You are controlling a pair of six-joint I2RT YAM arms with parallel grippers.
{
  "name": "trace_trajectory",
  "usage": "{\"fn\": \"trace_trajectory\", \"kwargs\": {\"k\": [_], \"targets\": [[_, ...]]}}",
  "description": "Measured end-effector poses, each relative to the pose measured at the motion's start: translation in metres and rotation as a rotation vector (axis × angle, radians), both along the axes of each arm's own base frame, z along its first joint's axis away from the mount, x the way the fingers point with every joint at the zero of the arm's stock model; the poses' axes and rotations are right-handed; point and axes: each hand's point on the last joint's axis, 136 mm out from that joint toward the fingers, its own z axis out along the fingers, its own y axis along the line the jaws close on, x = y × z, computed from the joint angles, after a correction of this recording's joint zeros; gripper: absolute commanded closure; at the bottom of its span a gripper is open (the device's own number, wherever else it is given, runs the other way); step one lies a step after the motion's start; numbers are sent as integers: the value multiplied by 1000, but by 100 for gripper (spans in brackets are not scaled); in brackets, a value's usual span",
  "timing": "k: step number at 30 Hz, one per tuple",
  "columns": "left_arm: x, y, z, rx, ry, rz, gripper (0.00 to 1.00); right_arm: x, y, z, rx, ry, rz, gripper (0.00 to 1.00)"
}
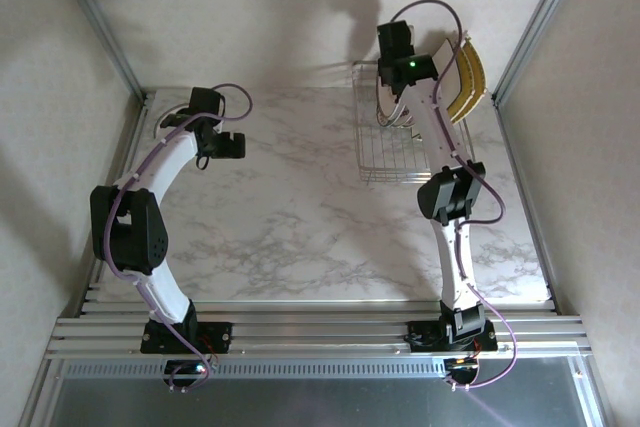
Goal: Unload the plates from the dish rack
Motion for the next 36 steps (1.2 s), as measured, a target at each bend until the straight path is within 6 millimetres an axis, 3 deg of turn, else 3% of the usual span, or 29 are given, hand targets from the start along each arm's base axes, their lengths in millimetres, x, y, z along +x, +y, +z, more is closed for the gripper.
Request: {"fn": "trace_trajectory", "kwargs": {"k": [6, 11, 18, 26, 31, 36], "targets": [[3, -2, 1, -11, -12, -5, 0, -35, 17, 55, 3, -68, 51, 100], [2, -5, -3, -23, -12, -12, 0, -63, 23, 73, 19, -75, 86, 100], [1, -6, -6, -34, -7, -17, 0, -90, 30, 35, 214, 28, 189, 100], [4, -11, -4, -60, -24, -28, 0, -115, 37, -15, 777, 101, 319, 100], [6, -15, -3, -81, -33, -39, 0, -126, 69, -46, 1054, 159, 414, 100], [8, -20, -2, -103, -40, -48, 1, -134, 87, -49, 1196, 179, 483, 100]]}}
